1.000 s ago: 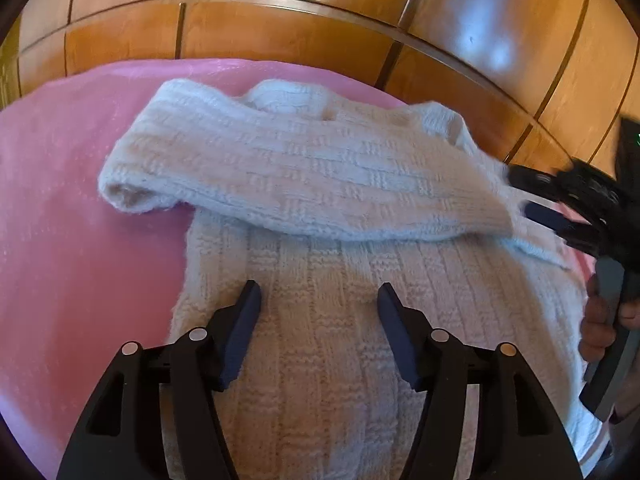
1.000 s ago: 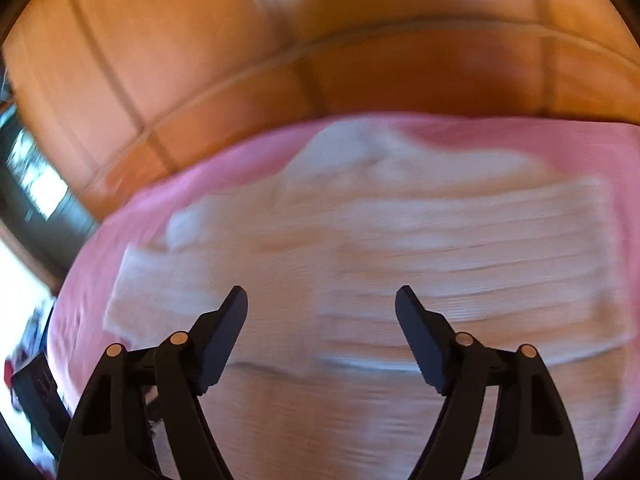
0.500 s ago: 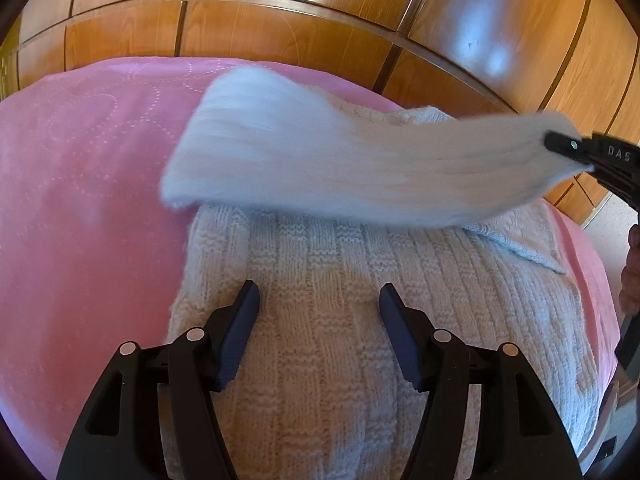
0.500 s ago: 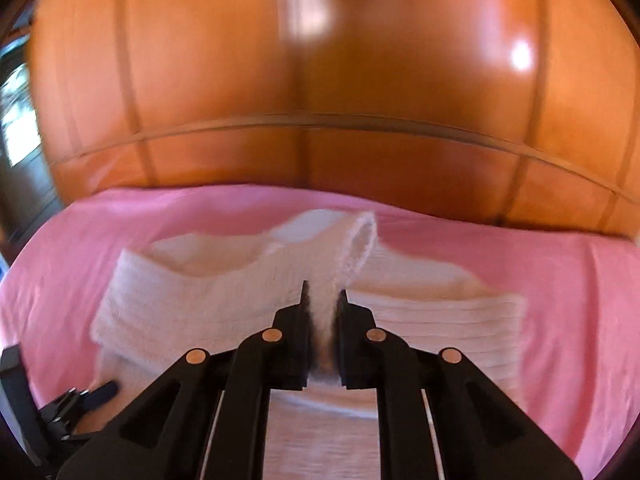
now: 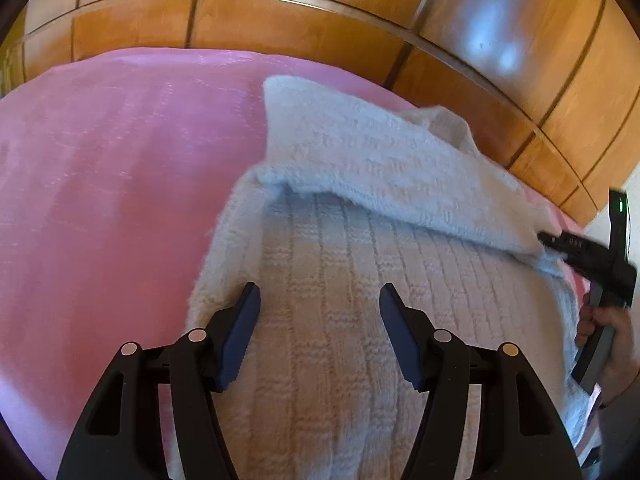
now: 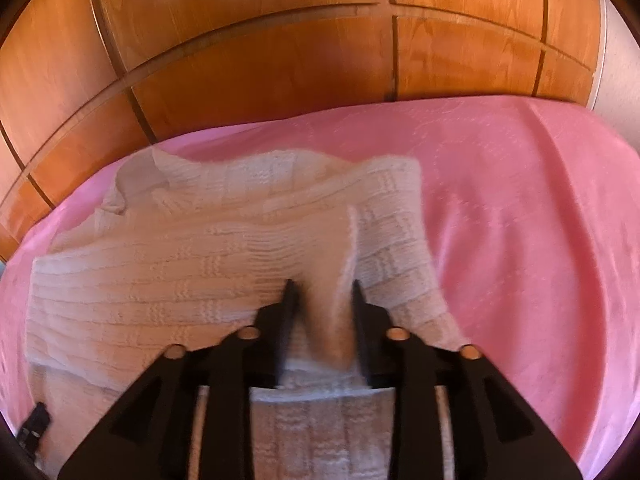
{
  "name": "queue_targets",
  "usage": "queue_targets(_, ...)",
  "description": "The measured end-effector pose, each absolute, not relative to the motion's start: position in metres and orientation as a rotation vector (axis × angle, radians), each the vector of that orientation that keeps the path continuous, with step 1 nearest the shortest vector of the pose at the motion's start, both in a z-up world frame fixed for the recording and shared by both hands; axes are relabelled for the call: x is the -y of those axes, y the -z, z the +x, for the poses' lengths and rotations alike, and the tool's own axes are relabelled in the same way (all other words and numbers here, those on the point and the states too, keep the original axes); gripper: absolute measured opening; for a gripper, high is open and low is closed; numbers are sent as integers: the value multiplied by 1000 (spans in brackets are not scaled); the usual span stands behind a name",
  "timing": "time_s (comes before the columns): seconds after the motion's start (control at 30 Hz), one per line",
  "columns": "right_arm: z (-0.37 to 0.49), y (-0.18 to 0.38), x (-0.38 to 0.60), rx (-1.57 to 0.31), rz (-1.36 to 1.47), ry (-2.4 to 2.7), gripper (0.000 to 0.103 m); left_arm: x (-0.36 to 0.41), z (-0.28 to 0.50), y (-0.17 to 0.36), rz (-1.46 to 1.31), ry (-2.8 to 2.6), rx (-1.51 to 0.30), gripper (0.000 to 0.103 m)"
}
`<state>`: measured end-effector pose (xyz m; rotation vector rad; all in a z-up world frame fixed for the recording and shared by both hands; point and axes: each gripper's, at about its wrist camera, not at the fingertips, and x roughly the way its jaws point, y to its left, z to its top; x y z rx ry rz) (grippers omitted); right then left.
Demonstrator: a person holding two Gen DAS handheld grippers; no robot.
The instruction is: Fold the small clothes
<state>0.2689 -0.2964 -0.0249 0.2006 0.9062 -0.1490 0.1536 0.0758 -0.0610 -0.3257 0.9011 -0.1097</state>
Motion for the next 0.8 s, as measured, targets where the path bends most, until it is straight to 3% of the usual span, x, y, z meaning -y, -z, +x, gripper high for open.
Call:
queue_targets(0.03,264,21,298,-901,193,167,48,-79,153,56,-335,103,-891,61)
queue_targets(0.07,260,17,300,-885,190,164,54,-83,153,49,-345,103,-867,61)
queue_targets(0.3,259,-12,254,-792,154,-9,81,-65,193,11,-292,166,-747,61)
queue_targets(0.4,269,4,233,-837,68,-31,83,-55,228,24,-255,153,-783,61)
queue_targets(0.53,268,50,234,-875,-4,-58,91,-57,259,82,-213,94,-935,61)
queue_targets(0.8,268,48,237,-861,21,-65,93,-46,253,75,-147,54,-904,61)
